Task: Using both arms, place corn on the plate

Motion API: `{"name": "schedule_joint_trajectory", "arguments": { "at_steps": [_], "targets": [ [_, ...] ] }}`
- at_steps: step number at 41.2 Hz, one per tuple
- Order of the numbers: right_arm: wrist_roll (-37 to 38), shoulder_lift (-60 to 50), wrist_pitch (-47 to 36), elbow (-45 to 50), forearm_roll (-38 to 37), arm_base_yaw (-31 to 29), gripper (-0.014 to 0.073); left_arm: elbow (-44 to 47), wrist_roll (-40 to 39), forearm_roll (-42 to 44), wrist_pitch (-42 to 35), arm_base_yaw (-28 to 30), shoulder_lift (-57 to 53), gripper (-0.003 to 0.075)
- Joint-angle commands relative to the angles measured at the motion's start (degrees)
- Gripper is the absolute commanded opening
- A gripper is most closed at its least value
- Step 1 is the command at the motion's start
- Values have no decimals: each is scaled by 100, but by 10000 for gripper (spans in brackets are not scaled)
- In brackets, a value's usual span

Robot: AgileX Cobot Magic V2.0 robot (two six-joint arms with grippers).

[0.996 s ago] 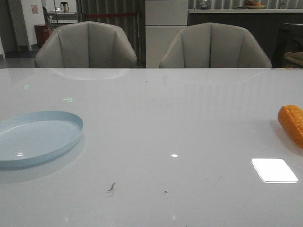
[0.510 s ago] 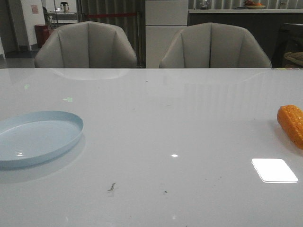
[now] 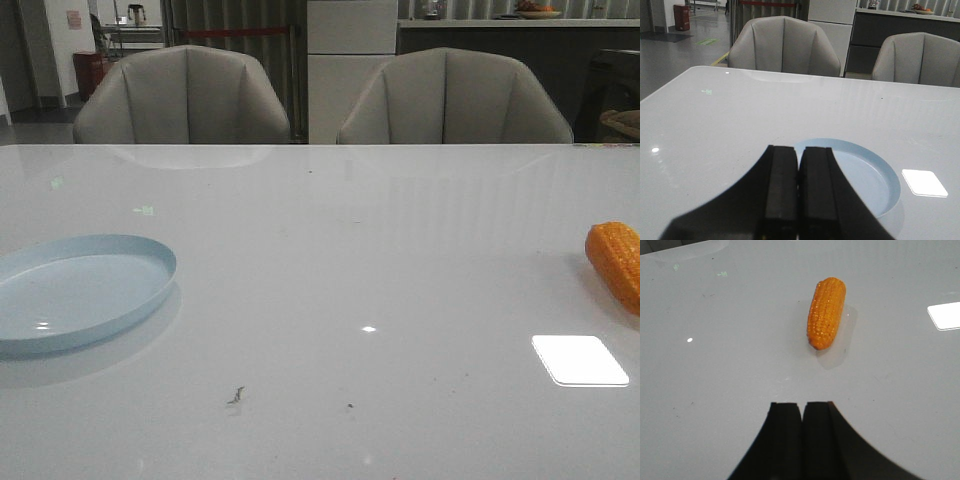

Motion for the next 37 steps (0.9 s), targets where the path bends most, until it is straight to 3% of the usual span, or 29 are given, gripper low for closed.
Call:
{"name": "schedule_joint_trajectory", "arguments": {
  "at_steps": [1, 6, 24, 31, 37],
  "targets": [
    [5, -148, -499, -107, -12, -25, 57, 220, -33, -45, -565, -33, -29, 94],
    [5, -148, -1111, -107, -12, -25, 57, 220, -33, -45, -688, -33, -29, 94],
    [5, -148, -2925, -203, -12, -25, 57, 53, -33, -45, -2235, -33, -29, 94],
    [5, -148, -2493, -1063, -12, -25, 57, -641, -33, 6, -2210, -33, -29, 94],
    [-7, -53, -1814, -2265, -37, -25, 57, -1511, -33, 673, -2007, -33, 119, 94]
  ]
}}
